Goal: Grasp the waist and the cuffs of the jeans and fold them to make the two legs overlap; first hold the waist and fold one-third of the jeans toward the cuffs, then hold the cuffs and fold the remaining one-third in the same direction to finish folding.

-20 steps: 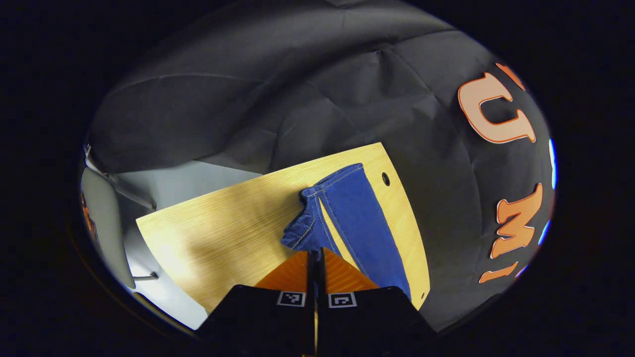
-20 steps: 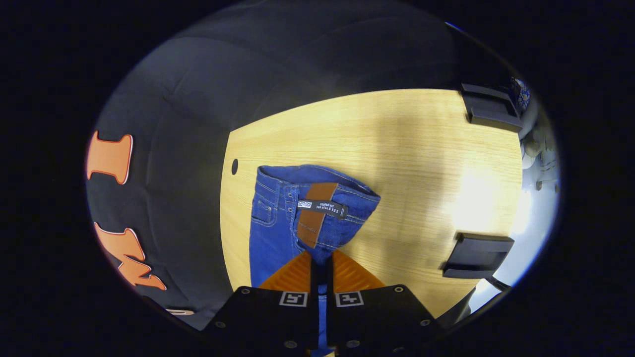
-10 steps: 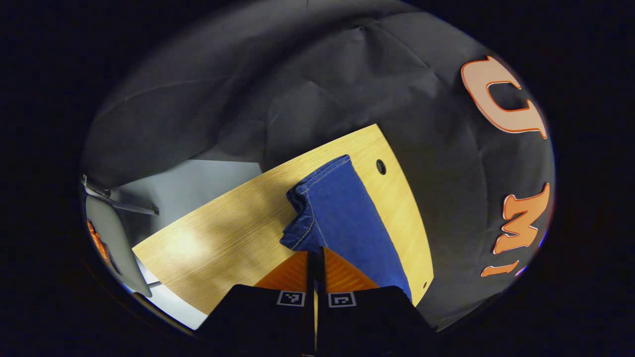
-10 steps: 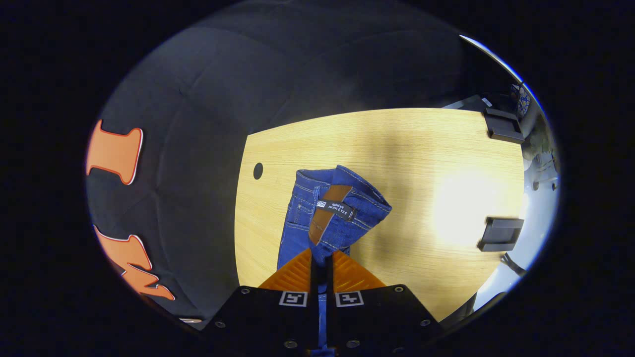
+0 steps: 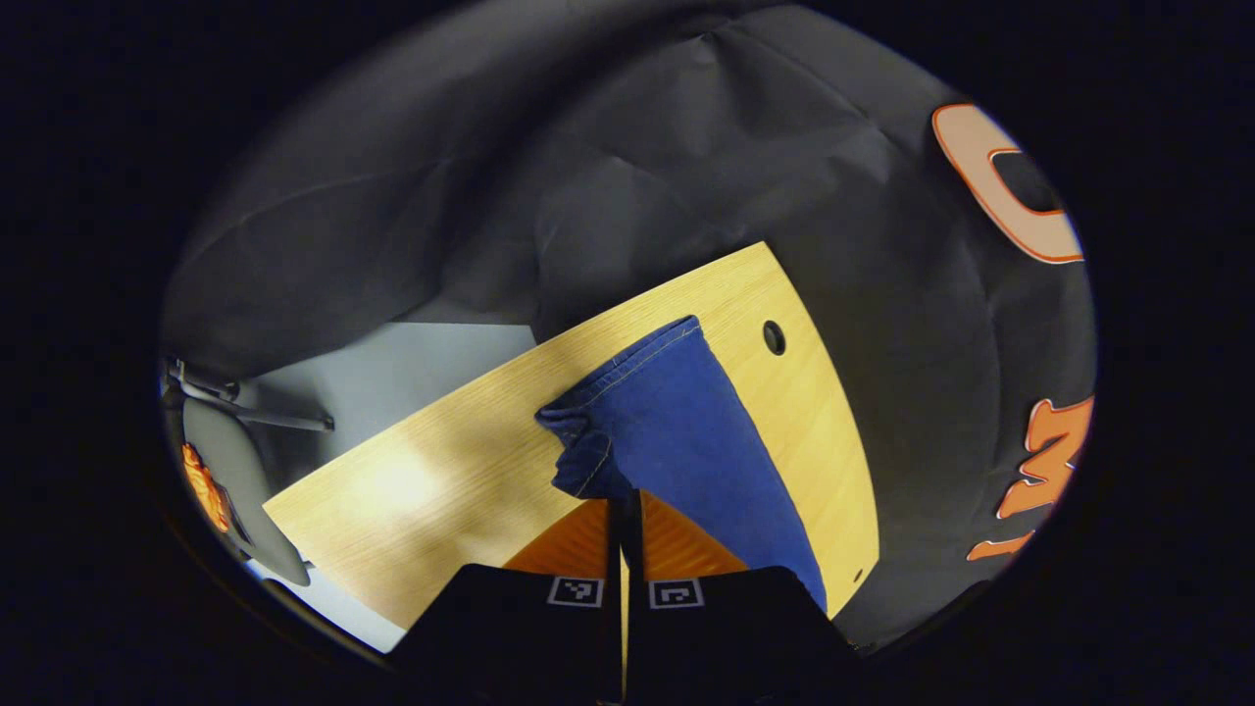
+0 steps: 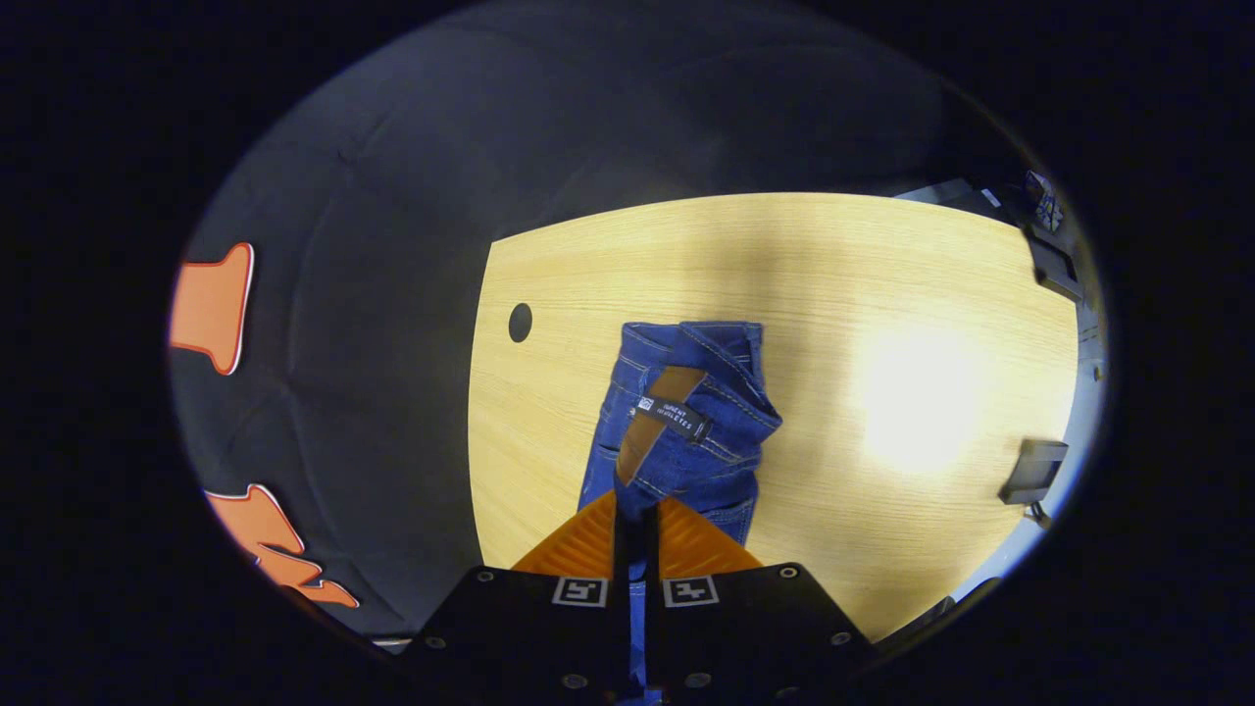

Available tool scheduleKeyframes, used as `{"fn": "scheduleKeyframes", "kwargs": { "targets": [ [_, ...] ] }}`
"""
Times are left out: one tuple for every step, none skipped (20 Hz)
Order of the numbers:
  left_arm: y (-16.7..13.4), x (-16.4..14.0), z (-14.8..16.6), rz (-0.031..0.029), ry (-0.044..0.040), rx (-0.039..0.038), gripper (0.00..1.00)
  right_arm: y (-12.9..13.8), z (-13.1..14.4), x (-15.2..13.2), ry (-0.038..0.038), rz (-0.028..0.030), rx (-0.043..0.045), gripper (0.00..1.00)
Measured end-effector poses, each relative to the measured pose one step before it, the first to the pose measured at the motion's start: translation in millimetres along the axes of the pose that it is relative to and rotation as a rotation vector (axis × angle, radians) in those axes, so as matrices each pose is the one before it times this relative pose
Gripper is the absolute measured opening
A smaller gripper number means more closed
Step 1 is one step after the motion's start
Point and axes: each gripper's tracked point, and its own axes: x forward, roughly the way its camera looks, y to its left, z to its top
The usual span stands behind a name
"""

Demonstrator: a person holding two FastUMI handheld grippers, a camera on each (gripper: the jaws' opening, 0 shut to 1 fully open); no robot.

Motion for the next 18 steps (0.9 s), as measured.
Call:
{"fn": "scheduleKeyframes", "kwargs": {
  "targets": [
    [-5.62, 8.23, 4.54, 0.01748, 0.0057, 0.01925, 0.02, 4.2, 2.0, 9.63, 0.01295, -0.00586, -0.00676, 0.06],
    [-7.15, 11.63, 3.9, 0.00608, 0.00185, 0.03204, 0.02, 6.82, 1.38, 10.65, 0.01264, -0.00192, -0.00521, 0.06],
    [-5.4, 8.8, 3.82, 0.00242, 0.00223, 0.02829, 0.02, 1.41, 1.46, 6.89, 0.00792, -0.01063, 0.00153, 0.06],
    [-5.3, 9.34, 0.35, 0.0094, 0.01753, 0.03607, 0.02, 1.45, 1.19, 5.14, 0.00906, -0.00648, 0.00565, 0.07],
    [-4.17, 9.31, 3.5, 0.01215, -0.00352, 0.02525, 0.02, 3.7, -0.19, 6.85, 0.01085, -0.00617, 0.00604, 0.06],
    [-2.98, 11.88, 3.64, 0.013, 0.00566, 0.03573, 0.02, 1.31, 0.12, 5.49, 0.00871, -0.00606, -0.00494, 0.06],
    [0.69, 8.62, 0.89, 0.0282, 0.01228, 0.02686, 0.02, 0.29, 0.96, 3.2, 0.00447, -0.0092, 0.0005, 0.07],
    [0.18, 6.77, 0.12, 0.01858, 0.0168, 0.01298, 0.03, 3.09, 0.99, 7.15, 0.0089, -0.00367, 0.00493, 0.07],
    [-2.63, 0.78, 3.3, -0.00011, -0.00851, 0.00477, 0.03, 1.53, 1.58, 3.27, 0.00995, -0.00162, 0.01807, 0.07],
    [-3.75, 0.06, 7.08, -0.00369, -0.00482, 0.00212, 0.04, 0.42, 0.02, 2.3, 0.01236, -0.00108, 0.01363, 0.06],
    [-4.98, 3.01, 6.43, -0.01138, -0.00806, 0.00459, 0.03, 1.7, 0.99, 2.0, 0.00748, -0.00271, 0.01457, 0.07],
    [-3.68, 1.19, 4.44, -0.00477, -0.01421, 0.01003, 0.05, 2.46, 0.83, 3.22, 0.00638, 0.00024, 0.00528, 0.06],
    [-3.28, 0.3, 5.7, -0.00729, -0.01346, 0.00694, 0.06, 1.82, 2.08, 2.19, 0.00189, 0.00272, 0.00864, 0.06],
    [-2.05, 2.65, 1.51, -0.00129, -0.0017, -0.00158, 0.14, 0.96, 0.0, 1.18, 0.00684, 0.00369, 0.01336, 0.06],
    [-3.62, -0.31, 4.54, -0.00759, -0.01652, -0.00251, 0.16, 1.37, -0.06, -0.63, 0.00538, 0.00535, 0.02868, 0.06],
    [-3.36, -0.64, 8.0, -0.00115, -0.02997, 0.00702, 0.18, 1.38, 0.6, -1.17, 0.00675, 0.00375, 0.01801, 0.06],
    [-2.97, -2.34, 9.1, 0.00038, -0.03945, 0.02164, 0.23, 3.04, -0.94, -3.54, 0.00085, 0.00385, 0.00852, 0.06],
    [-1.44, -0.68, 9.43, 0.00229, -0.04588, 0.01518, 0.29, 2.61, -0.64, -3.08, -0.00148, 0.00514, -0.00444, 0.06]
  ]
}}
